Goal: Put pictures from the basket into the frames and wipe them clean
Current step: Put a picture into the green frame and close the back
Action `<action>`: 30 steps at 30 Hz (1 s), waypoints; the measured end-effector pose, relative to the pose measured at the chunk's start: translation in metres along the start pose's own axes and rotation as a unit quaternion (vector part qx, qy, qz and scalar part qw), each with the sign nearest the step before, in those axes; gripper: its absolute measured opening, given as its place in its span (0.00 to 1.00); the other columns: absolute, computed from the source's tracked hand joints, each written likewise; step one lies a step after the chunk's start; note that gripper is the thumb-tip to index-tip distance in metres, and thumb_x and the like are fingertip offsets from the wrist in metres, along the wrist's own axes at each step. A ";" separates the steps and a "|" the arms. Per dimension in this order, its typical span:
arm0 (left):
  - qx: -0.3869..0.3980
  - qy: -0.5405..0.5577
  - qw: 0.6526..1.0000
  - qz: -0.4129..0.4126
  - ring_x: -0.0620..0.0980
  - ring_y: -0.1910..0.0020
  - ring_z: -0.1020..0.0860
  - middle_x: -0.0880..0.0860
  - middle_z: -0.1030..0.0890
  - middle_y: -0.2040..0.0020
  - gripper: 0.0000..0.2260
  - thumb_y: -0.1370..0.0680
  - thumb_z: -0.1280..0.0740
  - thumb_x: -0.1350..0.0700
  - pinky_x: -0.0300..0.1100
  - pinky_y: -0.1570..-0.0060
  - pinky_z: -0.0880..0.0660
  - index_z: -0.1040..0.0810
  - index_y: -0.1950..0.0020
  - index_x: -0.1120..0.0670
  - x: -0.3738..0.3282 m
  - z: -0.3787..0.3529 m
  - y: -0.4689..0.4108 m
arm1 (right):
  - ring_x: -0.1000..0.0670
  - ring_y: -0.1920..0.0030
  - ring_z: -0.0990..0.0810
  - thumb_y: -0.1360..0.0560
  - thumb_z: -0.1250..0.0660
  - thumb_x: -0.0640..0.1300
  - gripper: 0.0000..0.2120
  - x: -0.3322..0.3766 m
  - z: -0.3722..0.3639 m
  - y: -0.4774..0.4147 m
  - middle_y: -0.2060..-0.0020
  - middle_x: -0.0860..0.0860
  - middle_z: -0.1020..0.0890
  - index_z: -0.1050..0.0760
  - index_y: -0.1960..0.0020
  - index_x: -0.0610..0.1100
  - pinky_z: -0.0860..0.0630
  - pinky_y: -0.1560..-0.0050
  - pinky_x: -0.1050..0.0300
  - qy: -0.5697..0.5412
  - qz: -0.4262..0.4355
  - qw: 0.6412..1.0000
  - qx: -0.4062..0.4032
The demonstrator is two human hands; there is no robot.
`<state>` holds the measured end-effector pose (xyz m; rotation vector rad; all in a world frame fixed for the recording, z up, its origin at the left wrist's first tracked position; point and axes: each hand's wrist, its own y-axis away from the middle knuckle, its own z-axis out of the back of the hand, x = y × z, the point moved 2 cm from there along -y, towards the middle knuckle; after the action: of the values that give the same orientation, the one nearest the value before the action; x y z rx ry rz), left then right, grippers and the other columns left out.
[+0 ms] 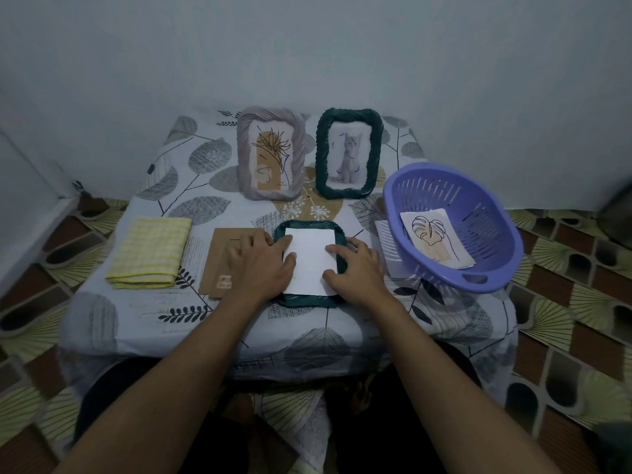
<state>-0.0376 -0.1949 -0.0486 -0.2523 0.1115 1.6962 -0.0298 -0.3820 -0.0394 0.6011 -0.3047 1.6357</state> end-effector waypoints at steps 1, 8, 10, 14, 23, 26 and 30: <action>0.003 -0.002 1.000 0.001 0.58 0.36 0.35 0.55 0.29 0.35 0.21 0.19 0.44 0.42 0.55 0.38 0.40 0.33 0.26 0.42 0.000 -0.001 -0.001 | 0.44 0.28 0.42 0.29 0.35 0.55 0.29 0.000 0.000 -0.001 0.25 0.49 0.37 0.30 0.28 0.57 0.42 0.30 0.47 0.000 0.001 1.000 0.000; 0.004 0.012 1.000 0.005 0.58 0.37 0.35 0.54 0.30 0.35 0.21 0.19 0.44 0.42 0.55 0.38 0.40 0.32 0.26 0.42 0.001 -0.002 -0.002 | 0.43 0.28 0.41 0.27 0.34 0.52 0.26 -0.002 -0.001 -0.004 0.25 0.48 0.37 0.30 0.28 0.57 0.42 0.29 0.46 0.004 0.005 1.000 -0.008; 0.001 0.018 1.000 0.007 0.57 0.37 0.35 0.54 0.30 0.36 0.21 0.19 0.43 0.43 0.55 0.38 0.40 0.31 0.26 0.42 0.001 -0.001 -0.001 | 0.43 0.27 0.42 0.26 0.34 0.51 0.26 -0.001 0.000 -0.004 0.25 0.48 0.38 0.30 0.28 0.57 0.42 0.29 0.46 0.003 0.006 1.000 -0.005; 0.005 0.024 1.000 0.008 0.57 0.37 0.35 0.55 0.30 0.35 0.21 0.19 0.43 0.43 0.54 0.38 0.40 0.32 0.26 0.43 -0.001 0.001 0.000 | 0.43 0.26 0.43 0.35 0.40 0.58 0.34 0.002 0.002 -0.001 0.23 0.49 0.40 0.31 0.28 0.58 0.43 0.28 0.45 -0.009 -0.003 1.000 0.014; 0.004 0.051 0.998 0.021 0.59 0.35 0.35 0.56 0.30 0.34 0.21 0.18 0.45 0.42 0.55 0.35 0.41 0.33 0.25 0.41 -0.002 0.008 0.001 | 0.43 0.23 0.48 0.26 0.32 0.51 0.28 0.006 0.007 0.000 0.21 0.49 0.47 0.32 0.27 0.57 0.45 0.27 0.42 -0.047 0.000 0.999 -0.011; -0.025 0.086 0.995 0.033 0.59 0.34 0.34 0.57 0.29 0.35 0.19 0.17 0.46 0.44 0.55 0.36 0.39 0.32 0.26 0.42 0.004 0.019 0.005 | 0.45 0.23 0.49 0.26 0.32 0.51 0.26 0.019 0.011 0.006 0.21 0.51 0.48 0.30 0.29 0.58 0.47 0.27 0.41 -0.053 0.012 0.997 -0.061; -0.048 0.121 0.986 0.102 0.61 0.33 0.35 0.60 0.30 0.32 0.19 0.18 0.44 0.49 0.57 0.35 0.38 0.30 0.26 0.47 0.032 0.031 0.012 | 0.46 0.29 0.37 0.28 0.37 0.51 0.22 0.051 0.006 0.014 0.29 0.49 0.31 0.24 0.35 0.53 0.39 0.31 0.46 -0.095 0.092 0.989 -0.072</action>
<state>-0.0563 -0.1588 -0.0263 -0.5341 0.2431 1.8720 -0.0456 -0.3444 -0.0045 0.6343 -0.6295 1.7185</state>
